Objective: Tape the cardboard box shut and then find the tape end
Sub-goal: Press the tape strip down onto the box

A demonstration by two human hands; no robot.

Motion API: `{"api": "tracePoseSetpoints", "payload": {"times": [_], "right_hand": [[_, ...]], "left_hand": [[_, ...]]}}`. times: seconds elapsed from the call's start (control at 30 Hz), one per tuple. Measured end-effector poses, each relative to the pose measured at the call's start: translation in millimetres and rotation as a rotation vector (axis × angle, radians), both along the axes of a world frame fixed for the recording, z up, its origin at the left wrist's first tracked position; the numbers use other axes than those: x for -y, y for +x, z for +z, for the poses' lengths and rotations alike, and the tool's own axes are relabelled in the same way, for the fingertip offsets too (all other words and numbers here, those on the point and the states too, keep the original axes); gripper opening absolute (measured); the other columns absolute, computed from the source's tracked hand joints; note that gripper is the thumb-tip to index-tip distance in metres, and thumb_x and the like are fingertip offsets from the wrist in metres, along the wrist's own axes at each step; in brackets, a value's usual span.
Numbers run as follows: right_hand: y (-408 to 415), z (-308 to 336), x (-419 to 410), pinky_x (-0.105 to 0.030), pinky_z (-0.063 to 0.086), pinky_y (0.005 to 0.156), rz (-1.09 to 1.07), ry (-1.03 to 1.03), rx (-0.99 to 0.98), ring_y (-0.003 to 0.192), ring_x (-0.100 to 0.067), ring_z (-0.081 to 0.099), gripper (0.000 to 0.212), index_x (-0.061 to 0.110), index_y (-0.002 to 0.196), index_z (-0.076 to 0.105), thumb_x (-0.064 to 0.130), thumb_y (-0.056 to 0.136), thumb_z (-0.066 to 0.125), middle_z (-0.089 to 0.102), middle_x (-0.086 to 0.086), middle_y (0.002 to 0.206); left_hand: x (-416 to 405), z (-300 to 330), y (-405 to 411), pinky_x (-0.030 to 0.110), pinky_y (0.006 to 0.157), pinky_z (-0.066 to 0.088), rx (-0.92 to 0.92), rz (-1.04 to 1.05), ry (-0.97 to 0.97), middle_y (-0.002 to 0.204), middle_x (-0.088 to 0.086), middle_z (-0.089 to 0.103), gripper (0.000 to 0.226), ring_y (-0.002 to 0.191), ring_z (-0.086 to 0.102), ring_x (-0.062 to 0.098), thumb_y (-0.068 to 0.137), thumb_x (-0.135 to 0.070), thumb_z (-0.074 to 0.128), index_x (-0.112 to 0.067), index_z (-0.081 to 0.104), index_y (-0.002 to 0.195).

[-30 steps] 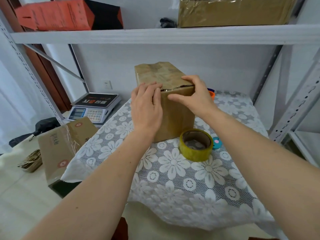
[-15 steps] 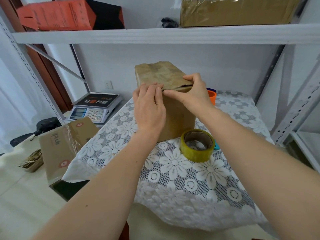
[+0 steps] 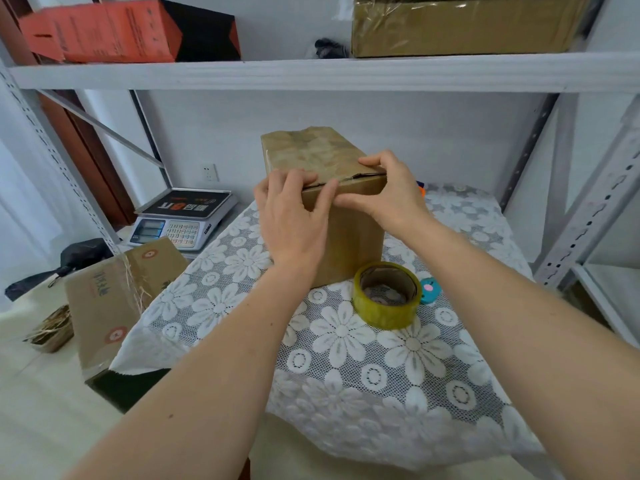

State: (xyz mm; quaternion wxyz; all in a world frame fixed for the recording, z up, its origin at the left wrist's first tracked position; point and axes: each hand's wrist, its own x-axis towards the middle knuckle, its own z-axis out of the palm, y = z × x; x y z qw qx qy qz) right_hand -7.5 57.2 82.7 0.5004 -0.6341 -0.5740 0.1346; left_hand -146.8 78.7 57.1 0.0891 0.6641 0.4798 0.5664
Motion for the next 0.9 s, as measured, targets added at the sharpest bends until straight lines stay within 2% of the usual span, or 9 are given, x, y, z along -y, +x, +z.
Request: {"api": "tracePoseSetpoints", "payload": {"times": [0.17, 0.27, 0.33, 0.4, 0.47, 0.53, 0.67, 0.83, 0.9], "right_hand": [[13.1, 3.2, 6.0, -0.011, 0.046, 0.070, 0.068, -0.024, -0.042, 0.102, -0.012, 0.054, 0.058, 0.027, 0.120, 0.060, 0.029, 0.068, 0.084, 0.055, 0.001, 0.118], [17.7, 5.3, 7.7, -0.002, 0.044, 0.062, 0.131, -0.038, -0.104, 0.094, -0.002, 0.053, 0.054, 0.024, 0.125, 0.059, 0.021, 0.075, 0.080, 0.053, 0.011, 0.107], [10.7, 4.8, 5.4, -0.007, 0.048, 0.068, 0.169, -0.047, -0.164, 0.101, -0.006, 0.055, 0.056, 0.027, 0.126, 0.056, 0.031, 0.075, 0.079, 0.054, 0.009, 0.113], [0.1, -1.0, -1.1, -0.017, 0.049, 0.085, 0.145, -0.041, -0.181, 0.110, -0.009, 0.053, 0.063, 0.034, 0.124, 0.053, 0.046, 0.068, 0.080, 0.052, 0.004, 0.124], [-8.0, -7.9, -6.5, -0.026, 0.049, 0.093, 0.084, 0.018, -0.218, 0.112, -0.009, 0.053, 0.064, 0.036, 0.122, 0.056, 0.049, 0.064, 0.081, 0.052, 0.003, 0.126], [-9.9, -11.1, -8.1, -0.028, 0.048, 0.096, 0.060, 0.071, -0.257, 0.112, -0.008, 0.052, 0.059, 0.035, 0.121, 0.060, 0.045, 0.066, 0.081, 0.053, 0.003, 0.125], [-2.3, -12.9, -6.8, -0.023, 0.045, 0.096, 0.079, 0.091, -0.267, 0.110, -0.005, 0.051, 0.051, 0.031, 0.120, 0.063, 0.039, 0.072, 0.079, 0.055, 0.002, 0.126], [5.0, -14.6, -7.0, -0.031, 0.047, 0.099, 0.114, 0.090, -0.249, 0.114, -0.010, 0.053, 0.043, 0.033, 0.118, 0.065, 0.037, 0.077, 0.075, 0.057, 0.001, 0.126], [6.8, -15.9, -6.7, -0.034, 0.047, 0.099, 0.114, 0.094, -0.236, 0.115, -0.011, 0.052, 0.043, 0.033, 0.120, 0.063, 0.038, 0.078, 0.074, 0.056, 0.002, 0.126]], "left_hand": [[-3.4, -0.6, -4.3, 0.022, 0.084, 0.033, -0.035, -0.022, -0.005, 0.111, -0.005, 0.058, 0.042, 0.118, 0.040, 0.020, 0.074, -0.053, 0.072, -0.023, 0.065, 0.103], [-4.3, -3.4, -12.5, 0.021, 0.088, 0.031, -0.055, -0.085, -0.004, 0.119, -0.007, 0.058, 0.041, 0.121, 0.038, 0.020, 0.076, -0.046, 0.073, -0.025, 0.065, 0.110], [-4.0, -4.9, -16.1, 0.019, 0.089, 0.029, -0.081, -0.112, 0.015, 0.123, -0.008, 0.057, 0.038, 0.122, 0.037, 0.021, 0.080, -0.041, 0.071, -0.025, 0.065, 0.113], [-3.2, -5.5, -17.8, 0.016, 0.087, 0.026, -0.089, -0.121, 0.025, 0.124, -0.009, 0.056, 0.035, 0.123, 0.036, 0.020, 0.083, -0.038, 0.069, -0.024, 0.064, 0.114], [-3.1, -5.6, -19.3, 0.015, 0.084, 0.025, -0.091, -0.126, 0.025, 0.125, -0.009, 0.056, 0.032, 0.124, 0.035, 0.019, 0.086, -0.036, 0.066, -0.024, 0.064, 0.115], [-3.8, -6.2, -20.1, 0.018, 0.085, 0.026, -0.103, -0.126, 0.037, 0.126, -0.011, 0.056, 0.029, 0.126, 0.035, 0.019, 0.089, -0.036, 0.063, -0.024, 0.064, 0.116], [-4.6, -9.3, -18.4, 0.022, 0.084, 0.030, -0.109, -0.112, 0.068, 0.125, -0.013, 0.057, 0.025, 0.126, 0.037, 0.021, 0.092, -0.036, 0.058, -0.025, 0.064, 0.115], [-7.9, -11.0, -15.9, 0.001, 0.082, 0.024, -0.029, -0.105, 0.097, 0.118, -0.011, 0.062, 0.023, 0.121, 0.042, 0.023, 0.097, -0.032, 0.050, -0.023, 0.068, 0.108], [-6.5, -8.8, -11.4, 0.012, 0.085, 0.032, 0.024, -0.091, 0.071, 0.115, -0.011, 0.063, 0.023, 0.118, 0.042, 0.020, 0.097, -0.034, 0.049, -0.024, 0.069, 0.103]]}}
